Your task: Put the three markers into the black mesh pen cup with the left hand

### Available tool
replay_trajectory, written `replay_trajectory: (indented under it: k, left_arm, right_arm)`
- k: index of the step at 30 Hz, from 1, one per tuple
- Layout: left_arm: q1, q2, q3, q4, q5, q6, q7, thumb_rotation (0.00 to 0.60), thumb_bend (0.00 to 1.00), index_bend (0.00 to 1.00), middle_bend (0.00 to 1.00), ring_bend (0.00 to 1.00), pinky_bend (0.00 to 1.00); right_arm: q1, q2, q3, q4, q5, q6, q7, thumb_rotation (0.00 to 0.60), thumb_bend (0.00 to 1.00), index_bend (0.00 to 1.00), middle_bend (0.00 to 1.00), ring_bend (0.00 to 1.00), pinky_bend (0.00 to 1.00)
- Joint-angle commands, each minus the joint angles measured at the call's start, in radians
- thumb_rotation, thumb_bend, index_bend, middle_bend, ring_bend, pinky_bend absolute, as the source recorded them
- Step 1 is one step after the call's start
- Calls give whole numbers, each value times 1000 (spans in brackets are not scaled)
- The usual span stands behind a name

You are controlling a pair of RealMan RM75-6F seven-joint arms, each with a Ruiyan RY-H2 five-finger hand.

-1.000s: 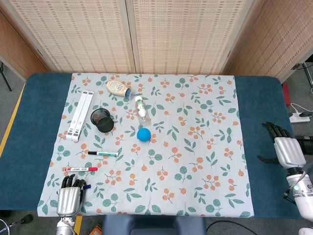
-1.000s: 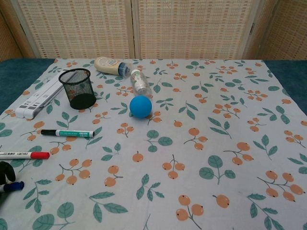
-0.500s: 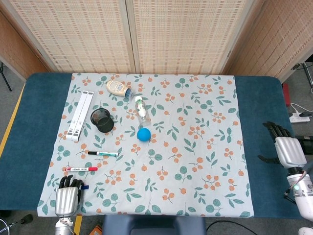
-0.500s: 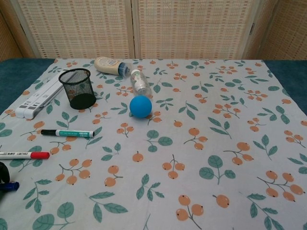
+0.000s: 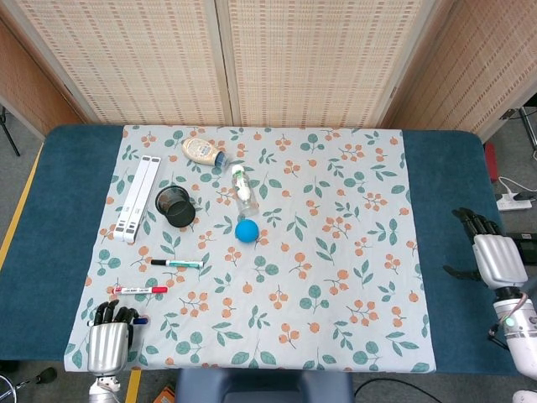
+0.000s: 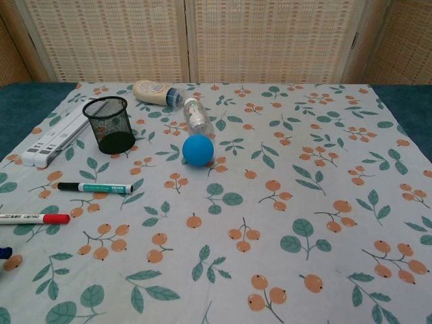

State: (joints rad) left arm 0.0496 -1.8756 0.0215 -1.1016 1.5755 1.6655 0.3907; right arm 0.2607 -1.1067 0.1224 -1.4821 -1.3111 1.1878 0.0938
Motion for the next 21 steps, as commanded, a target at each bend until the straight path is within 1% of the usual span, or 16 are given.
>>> replay_trajectory:
  k: [1,3,4,5,7,8,10,11,13,14,16,18,20,21]
  left_arm:
    - [6,131,-16,-191,38,76,-26,600,422,539,552,214,209]
    - [-19,234,-51,-321,45,77,-77,600,422,546,553,214,216]
    - [-33,283,-71,-383,36,62,-108,600,422,549,554,214,220]
    - [-58,352,-98,-466,21,29,-160,600,422,550,554,214,223]
    - [-104,458,-138,-576,-15,-52,-284,600,421,550,554,215,228]
    - [-140,530,-164,-636,-48,-125,-381,600,421,550,555,216,229]
    - [-197,623,-207,-695,-102,-242,-547,600,421,551,555,216,228]
    - [-236,672,-240,-711,-134,-313,-645,600,421,552,556,216,227]
    - [-294,719,-289,-711,-172,-404,-776,600,422,554,559,216,225]
    - [-330,739,-321,-707,-202,-457,-839,600,422,557,563,217,225]
    - [-386,753,-366,-689,-235,-529,-927,600,422,562,570,221,228]
    - [-449,758,-409,-661,-281,-624,-1046,600,421,565,575,224,230]
    - [-518,747,-448,-600,-312,-731,-1186,600,420,566,577,224,230]
    - [-545,739,-461,-569,-324,-771,-1238,600,420,567,577,224,230]
  right_arm:
    - [0,0,1,1,1,0,3,600,26,121,64,113,171]
    - [-2,2,2,1,0,3,7,600,25,121,64,113,171]
    - [-3,3,3,0,-1,7,9,600,25,121,64,113,171]
    - [-5,5,4,-1,-3,13,12,600,25,121,64,113,171]
    - [-8,7,5,-4,-9,23,16,600,25,121,64,113,171]
    - [-11,8,5,-7,-13,28,21,600,25,121,64,113,171]
    - [-14,11,5,-11,-20,37,26,600,25,121,64,113,171]
    - [-15,12,4,-12,-25,41,27,600,25,121,64,113,171]
    - [-17,14,4,-14,-27,46,27,600,25,121,65,113,171]
    - [-18,15,4,-15,-25,47,25,600,25,121,65,113,171]
    - [-20,16,6,-18,-24,51,26,600,25,121,64,113,171]
    - [-21,18,7,-20,-26,54,33,600,25,121,64,113,171]
    - [-22,19,8,-18,-26,56,36,600,25,121,64,113,171]
    - [-23,19,8,-17,-26,56,35,600,25,121,64,113,171]
